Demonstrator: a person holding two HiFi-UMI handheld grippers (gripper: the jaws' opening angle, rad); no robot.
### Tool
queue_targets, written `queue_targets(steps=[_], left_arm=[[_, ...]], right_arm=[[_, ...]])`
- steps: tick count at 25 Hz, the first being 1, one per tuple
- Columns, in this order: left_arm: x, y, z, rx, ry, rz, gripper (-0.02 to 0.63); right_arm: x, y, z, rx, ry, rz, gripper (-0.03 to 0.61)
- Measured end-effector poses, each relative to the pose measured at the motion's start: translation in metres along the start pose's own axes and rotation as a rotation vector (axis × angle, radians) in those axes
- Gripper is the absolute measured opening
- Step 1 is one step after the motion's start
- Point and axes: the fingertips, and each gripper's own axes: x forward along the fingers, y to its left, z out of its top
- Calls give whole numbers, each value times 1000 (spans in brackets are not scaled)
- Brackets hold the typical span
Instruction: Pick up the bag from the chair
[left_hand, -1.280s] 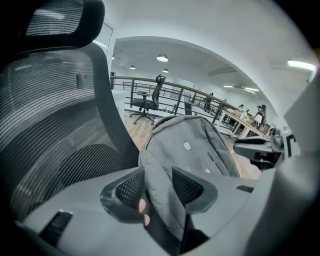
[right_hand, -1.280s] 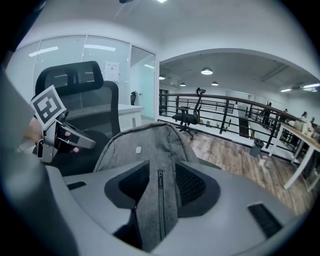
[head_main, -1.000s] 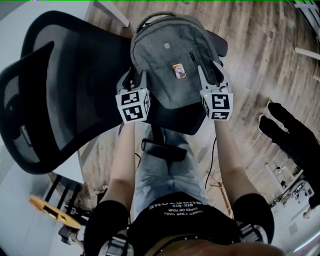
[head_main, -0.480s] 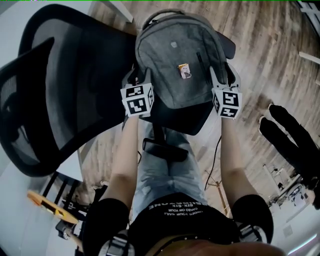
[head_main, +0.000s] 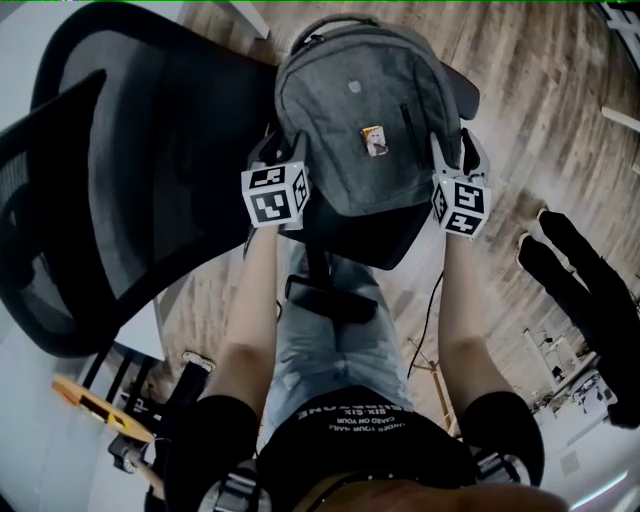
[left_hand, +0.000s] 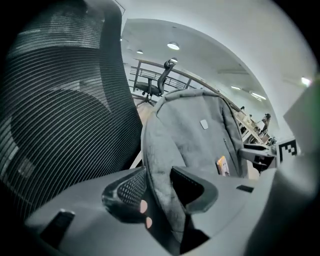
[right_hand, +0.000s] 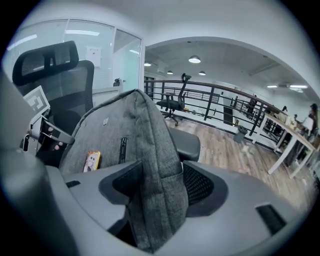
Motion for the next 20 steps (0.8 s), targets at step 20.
queue_targets(steps=[20], left_arm=[[10, 4, -7, -100, -58, 6, 124]], right_arm=[[-3, 5, -6, 93, -38, 9, 138]])
